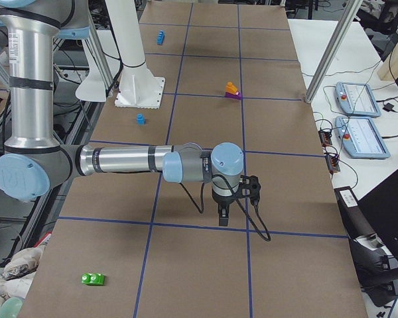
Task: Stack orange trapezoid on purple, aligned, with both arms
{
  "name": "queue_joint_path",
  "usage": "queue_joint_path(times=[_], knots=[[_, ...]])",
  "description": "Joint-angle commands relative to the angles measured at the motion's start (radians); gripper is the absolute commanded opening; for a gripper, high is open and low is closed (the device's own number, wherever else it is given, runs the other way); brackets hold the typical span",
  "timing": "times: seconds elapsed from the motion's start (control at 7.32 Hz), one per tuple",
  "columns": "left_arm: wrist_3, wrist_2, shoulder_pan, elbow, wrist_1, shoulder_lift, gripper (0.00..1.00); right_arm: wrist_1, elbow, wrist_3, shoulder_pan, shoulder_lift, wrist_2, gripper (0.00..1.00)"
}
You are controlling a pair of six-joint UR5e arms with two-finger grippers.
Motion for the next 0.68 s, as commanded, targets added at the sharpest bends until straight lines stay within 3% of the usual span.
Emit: queue_joint_path(times=[0.0,0.55], knots=[[0.0,0.001,0.001,0.0,0.0,0.0,1.0,0.0,0.0,0.0,-0.001,0.0,0.0,1.0],[-0.014,0.007,0.001,0.005,0.002,-0.002,1.0,0.0,-0.005,0.0,-0.001,0.0,-0.001,1.0]])
